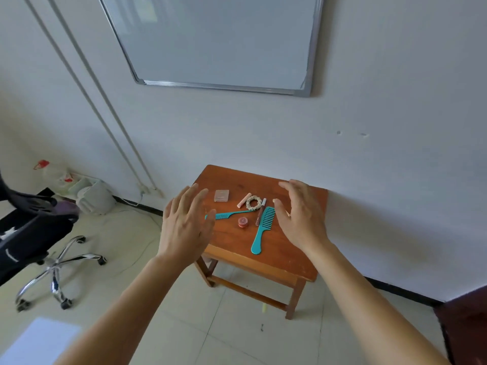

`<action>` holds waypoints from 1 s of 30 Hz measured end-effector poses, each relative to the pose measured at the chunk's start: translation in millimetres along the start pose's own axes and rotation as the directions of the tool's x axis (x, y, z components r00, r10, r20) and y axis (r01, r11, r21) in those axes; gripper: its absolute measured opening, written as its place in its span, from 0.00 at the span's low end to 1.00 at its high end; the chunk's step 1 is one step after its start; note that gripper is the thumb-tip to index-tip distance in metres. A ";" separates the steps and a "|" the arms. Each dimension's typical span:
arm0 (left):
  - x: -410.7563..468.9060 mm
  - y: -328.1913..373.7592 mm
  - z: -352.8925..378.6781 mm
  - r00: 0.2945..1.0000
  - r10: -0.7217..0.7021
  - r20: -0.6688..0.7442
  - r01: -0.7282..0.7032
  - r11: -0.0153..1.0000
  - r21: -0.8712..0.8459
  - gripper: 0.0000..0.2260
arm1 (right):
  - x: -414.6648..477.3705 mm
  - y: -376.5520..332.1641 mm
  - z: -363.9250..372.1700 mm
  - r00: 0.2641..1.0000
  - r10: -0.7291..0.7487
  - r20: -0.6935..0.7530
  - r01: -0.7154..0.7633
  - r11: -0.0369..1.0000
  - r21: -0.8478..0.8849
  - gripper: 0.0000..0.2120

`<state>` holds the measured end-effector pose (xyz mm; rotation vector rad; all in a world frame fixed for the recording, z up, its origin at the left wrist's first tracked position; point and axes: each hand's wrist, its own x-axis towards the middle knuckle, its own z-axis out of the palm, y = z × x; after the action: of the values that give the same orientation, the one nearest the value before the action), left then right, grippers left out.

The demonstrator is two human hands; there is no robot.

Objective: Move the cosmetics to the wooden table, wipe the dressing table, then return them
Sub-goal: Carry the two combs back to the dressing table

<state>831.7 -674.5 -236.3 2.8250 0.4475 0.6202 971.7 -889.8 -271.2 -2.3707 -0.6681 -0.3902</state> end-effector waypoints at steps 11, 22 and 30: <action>91.4 -89.6 146.2 0.901 -0.027 0.433 -0.029 0.992 0.123 0.26 | 57.5 36.8 120.8 0.926 0.233 0.298 -0.184 0.966 -0.184 0.26; 161.1 -153.4 271.3 0.618 0.126 0.776 -0.214 0.977 0.012 0.28 | 38.3 41.1 235.4 0.596 0.751 0.285 -0.670 0.660 -0.339 0.33; 154.3 -149.1 306.0 0.706 0.120 0.698 -0.048 0.991 -0.121 0.17 | 5.4 38.9 266.9 0.518 0.820 0.245 -0.781 0.570 -0.255 0.29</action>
<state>1062.1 -527.1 -491.0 2.7156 0.1287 -0.4466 1025.8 -740.6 -489.3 -2.5681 0.4033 0.4280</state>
